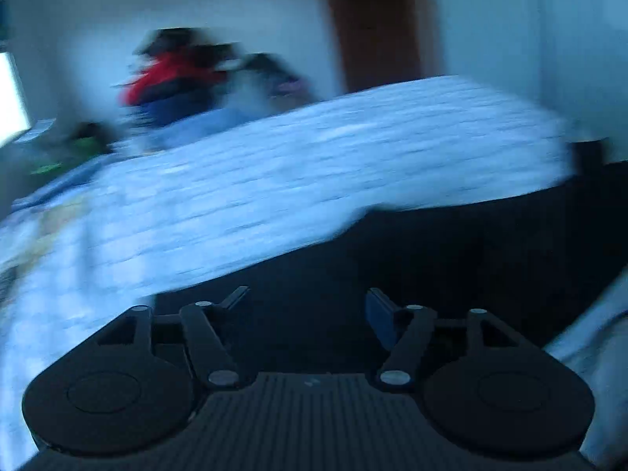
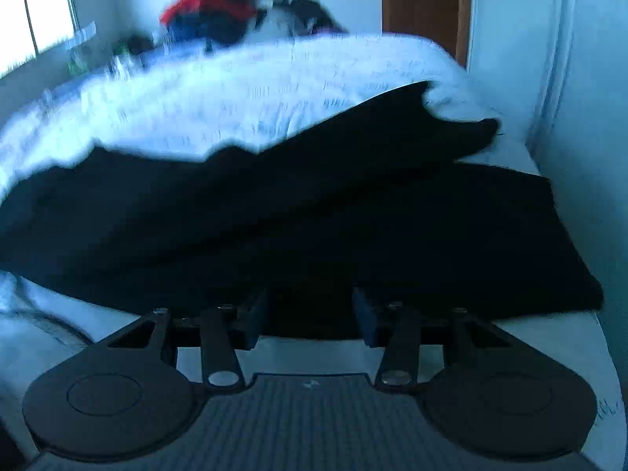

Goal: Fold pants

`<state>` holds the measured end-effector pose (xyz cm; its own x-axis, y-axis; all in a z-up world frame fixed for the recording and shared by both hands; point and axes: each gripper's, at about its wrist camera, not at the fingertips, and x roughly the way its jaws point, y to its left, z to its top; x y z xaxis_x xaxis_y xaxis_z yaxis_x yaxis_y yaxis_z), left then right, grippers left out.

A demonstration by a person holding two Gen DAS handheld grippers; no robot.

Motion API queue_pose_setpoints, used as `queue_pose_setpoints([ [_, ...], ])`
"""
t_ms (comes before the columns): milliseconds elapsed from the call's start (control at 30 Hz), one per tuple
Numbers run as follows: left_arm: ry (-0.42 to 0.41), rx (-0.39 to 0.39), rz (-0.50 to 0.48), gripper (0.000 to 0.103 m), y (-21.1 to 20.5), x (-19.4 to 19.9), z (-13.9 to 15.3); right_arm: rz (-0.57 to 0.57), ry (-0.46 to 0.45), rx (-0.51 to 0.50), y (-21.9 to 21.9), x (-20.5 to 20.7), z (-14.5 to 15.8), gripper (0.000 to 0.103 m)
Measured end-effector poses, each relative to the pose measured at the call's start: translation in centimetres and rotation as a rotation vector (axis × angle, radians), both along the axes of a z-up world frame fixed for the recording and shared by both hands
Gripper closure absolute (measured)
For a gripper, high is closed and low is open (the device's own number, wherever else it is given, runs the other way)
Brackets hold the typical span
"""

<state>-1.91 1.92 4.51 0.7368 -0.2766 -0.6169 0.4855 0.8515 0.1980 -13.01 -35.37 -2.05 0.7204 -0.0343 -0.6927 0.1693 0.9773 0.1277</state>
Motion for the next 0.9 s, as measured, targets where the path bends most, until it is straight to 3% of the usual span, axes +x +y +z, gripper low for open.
queue_pose_setpoints([
  [133, 0.129, -0.066, -0.228, 0.035, -7.4, 0.5, -1.5, -0.129, -0.122, -0.079, -1.0, 1.3, 3.3, 0.056],
  [233, 0.180, -0.063, -0.319, 0.035, -12.0, -0.1, -3.4, -0.193, -0.186, -0.002, -3.5, 5.2, 4.3, 0.042],
  [367, 0.278, -0.118, -0.376, 0.035, -14.9, -0.3, -5.4, -0.293, -0.130, 0.089, -5.8, 12.9, 3.6, 0.041],
  [500, 0.298, -0.129, -0.389, 0.035, -16.3, -0.3, -6.3, -0.406, 0.000, 0.014, -6.0, 19.3, 2.0, 0.041],
  [600, 0.281, -0.111, -0.389, 0.036, -17.2, 0.1, -6.7, -0.469, 0.085, -0.008, -7.4, 21.1, 0.4, 0.041],
  [633, 0.277, -0.110, -0.388, 0.036, -17.2, 0.2, -6.8, -0.476, 0.090, -0.007, -8.1, 21.3, -0.2, 0.045],
  [700, 0.277, -0.117, -0.382, 0.038, -17.0, 0.5, -6.8, -0.473, 0.064, -0.025, -8.4, 20.7, -0.3, 0.091],
  [800, 0.282, -0.132, -0.381, 0.045, -16.9, 0.7, -6.5, -0.473, 0.000, 0.047, -9.3, 18.5, 0.3, 0.098],
  [900, 0.267, -0.134, -0.401, 0.047, -17.3, 0.7, -6.4, -0.496, -0.116, 0.113, -10.2, 14.2, 2.1, 0.098],
])
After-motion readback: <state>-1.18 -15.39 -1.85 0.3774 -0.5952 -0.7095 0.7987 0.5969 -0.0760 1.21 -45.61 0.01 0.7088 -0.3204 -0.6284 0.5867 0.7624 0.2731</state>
